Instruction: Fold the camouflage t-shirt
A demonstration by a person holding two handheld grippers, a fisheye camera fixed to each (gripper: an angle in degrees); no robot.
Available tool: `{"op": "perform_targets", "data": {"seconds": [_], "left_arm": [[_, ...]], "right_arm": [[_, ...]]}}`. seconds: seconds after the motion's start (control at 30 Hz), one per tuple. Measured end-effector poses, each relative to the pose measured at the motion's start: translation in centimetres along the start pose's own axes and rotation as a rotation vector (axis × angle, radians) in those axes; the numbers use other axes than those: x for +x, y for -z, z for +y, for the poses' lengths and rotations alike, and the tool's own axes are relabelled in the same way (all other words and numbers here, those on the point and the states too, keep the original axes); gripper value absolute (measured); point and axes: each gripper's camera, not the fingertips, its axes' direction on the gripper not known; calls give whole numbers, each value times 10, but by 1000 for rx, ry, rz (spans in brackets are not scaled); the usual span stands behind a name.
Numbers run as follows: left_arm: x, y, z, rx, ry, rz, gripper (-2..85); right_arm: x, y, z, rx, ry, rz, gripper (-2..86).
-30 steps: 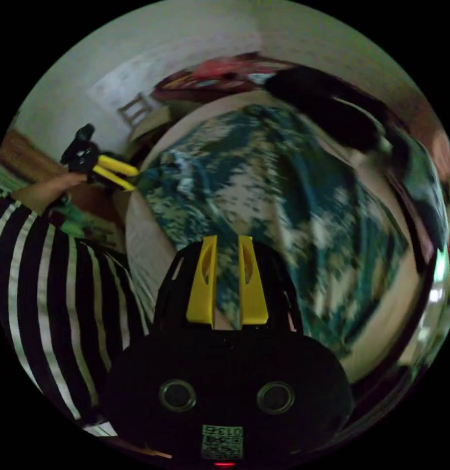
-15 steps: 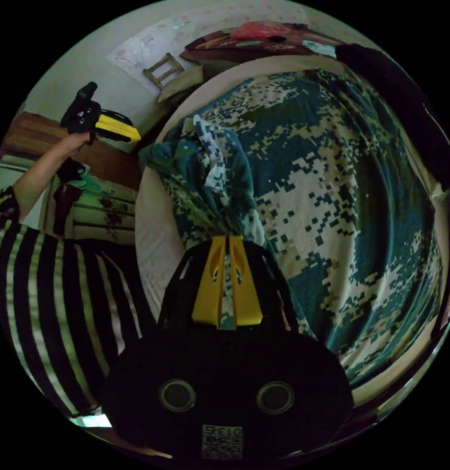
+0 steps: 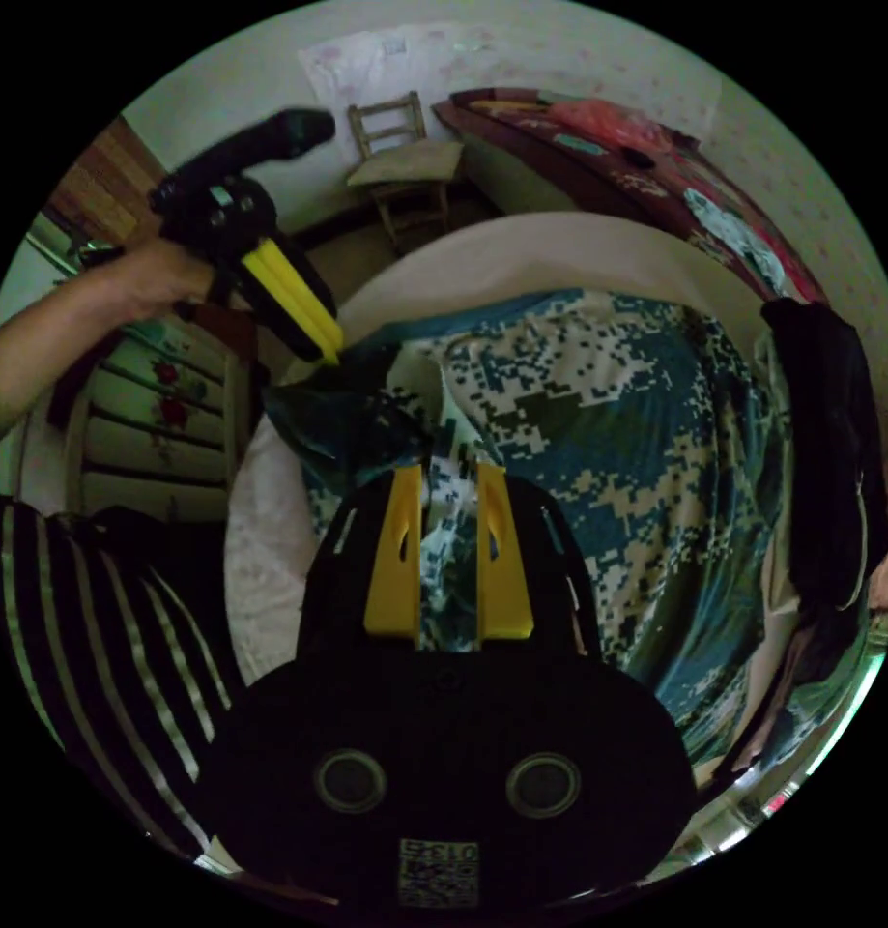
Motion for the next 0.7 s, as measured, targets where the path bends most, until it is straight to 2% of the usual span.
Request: {"op": "perform_targets", "data": {"seconds": [0.07,0.13,0.2,0.27,0.37,0.47,0.57,0.7], "left_arm": [[-7,8,-4,-69,-50,-25,8],[-10,19,-4,-98,-89,-35,5],[-17,32,-1,-83,-100,-36,4],[-35,42,5,-46,-65,42,4],[-62,48,26,-94,59,-115,10],[-61,66,51,27,26,-47,24],[-28,73,64,96,-158,-68,66],[17,68,68,143,-358,-169,92]], "right_arm": [[3,-11,-8,-68,-3,71,35],[16,-2,-11,-43,-44,74,28],[32,10,-7,-6,-98,71,29],[53,16,2,17,-175,25,33],[99,17,26,4,-413,-54,48],[124,27,48,70,-557,-121,66],[101,44,38,165,-401,-131,74],[26,48,-1,174,65,-127,89]]}}
